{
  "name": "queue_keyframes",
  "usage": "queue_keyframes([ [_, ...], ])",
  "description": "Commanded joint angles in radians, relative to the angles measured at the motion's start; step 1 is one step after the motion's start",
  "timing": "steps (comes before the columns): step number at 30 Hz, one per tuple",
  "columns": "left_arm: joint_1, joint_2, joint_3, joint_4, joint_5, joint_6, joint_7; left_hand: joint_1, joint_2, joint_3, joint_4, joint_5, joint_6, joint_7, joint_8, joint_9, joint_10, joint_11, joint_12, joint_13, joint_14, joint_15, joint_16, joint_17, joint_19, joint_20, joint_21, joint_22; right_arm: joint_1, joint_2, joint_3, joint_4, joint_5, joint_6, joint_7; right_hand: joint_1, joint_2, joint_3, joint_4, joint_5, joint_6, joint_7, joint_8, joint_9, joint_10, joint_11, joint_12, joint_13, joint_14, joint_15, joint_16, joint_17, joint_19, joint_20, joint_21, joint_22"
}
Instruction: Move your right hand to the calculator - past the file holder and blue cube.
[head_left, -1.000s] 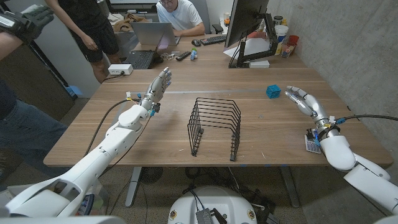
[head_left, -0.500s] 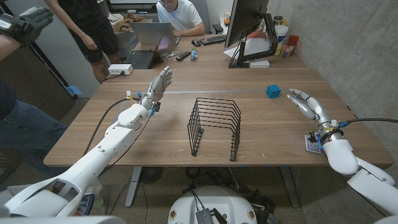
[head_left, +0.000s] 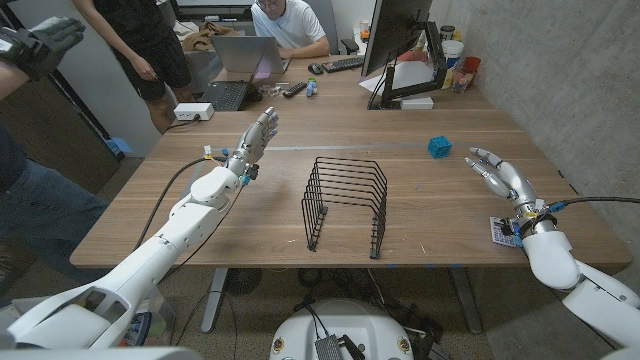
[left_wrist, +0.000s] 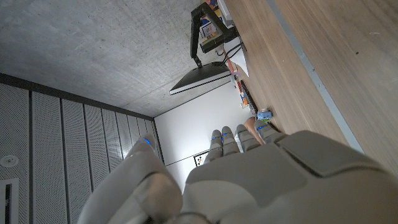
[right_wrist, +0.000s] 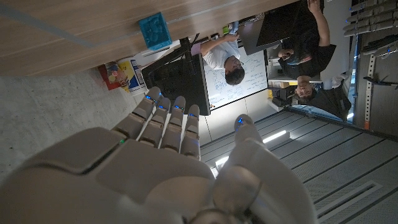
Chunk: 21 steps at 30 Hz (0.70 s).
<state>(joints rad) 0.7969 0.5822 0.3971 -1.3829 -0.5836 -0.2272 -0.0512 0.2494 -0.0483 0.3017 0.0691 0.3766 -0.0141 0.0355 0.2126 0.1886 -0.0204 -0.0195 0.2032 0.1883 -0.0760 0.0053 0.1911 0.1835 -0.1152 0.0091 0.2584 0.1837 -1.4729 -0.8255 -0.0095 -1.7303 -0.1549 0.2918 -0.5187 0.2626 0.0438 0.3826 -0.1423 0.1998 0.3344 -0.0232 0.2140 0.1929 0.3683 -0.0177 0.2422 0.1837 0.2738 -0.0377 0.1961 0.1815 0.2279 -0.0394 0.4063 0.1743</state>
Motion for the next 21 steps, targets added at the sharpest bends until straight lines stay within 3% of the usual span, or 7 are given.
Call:
queue_keyframes([
  [1, -0.002, -0.001, 0.0, 0.01, -0.002, 0.0, -0.005, 0.008, 0.0, -0.005, 0.0, -0.001, 0.008, 0.006, -0.005, 0.001, -0.004, 0.001, 0.0, 0.002, -0.004, 0.005, -0.001, 0.005, -0.001, 0.002, -0.007, 0.002, -0.044, 0.013, 0.023, -0.019, -0.029, -0.024, -0.021, 0.011, -0.002, 0.004, -0.006, 0.005, 0.006, -0.004, -0.002, 0.002, 0.007, 0.002, -0.004, 0.004, 0.005, -0.001, -0.003, 0.001, -0.003, -0.002, -0.006, 0.004],
  [21, -0.004, 0.01, 0.0, -0.001, 0.001, 0.009, -0.006, 0.009, 0.002, -0.008, 0.0, -0.002, 0.008, 0.006, -0.007, 0.001, -0.005, -0.001, 0.0, 0.002, -0.004, 0.003, 0.0, 0.006, -0.004, 0.003, -0.011, 0.002, -0.092, 0.028, 0.034, -0.052, -0.087, -0.072, -0.058, 0.012, -0.002, 0.005, -0.004, 0.005, 0.01, -0.011, -0.003, 0.002, 0.008, 0.002, -0.006, 0.004, -0.001, -0.004, -0.006, 0.002, -0.022, 0.002, -0.023, 0.005],
])
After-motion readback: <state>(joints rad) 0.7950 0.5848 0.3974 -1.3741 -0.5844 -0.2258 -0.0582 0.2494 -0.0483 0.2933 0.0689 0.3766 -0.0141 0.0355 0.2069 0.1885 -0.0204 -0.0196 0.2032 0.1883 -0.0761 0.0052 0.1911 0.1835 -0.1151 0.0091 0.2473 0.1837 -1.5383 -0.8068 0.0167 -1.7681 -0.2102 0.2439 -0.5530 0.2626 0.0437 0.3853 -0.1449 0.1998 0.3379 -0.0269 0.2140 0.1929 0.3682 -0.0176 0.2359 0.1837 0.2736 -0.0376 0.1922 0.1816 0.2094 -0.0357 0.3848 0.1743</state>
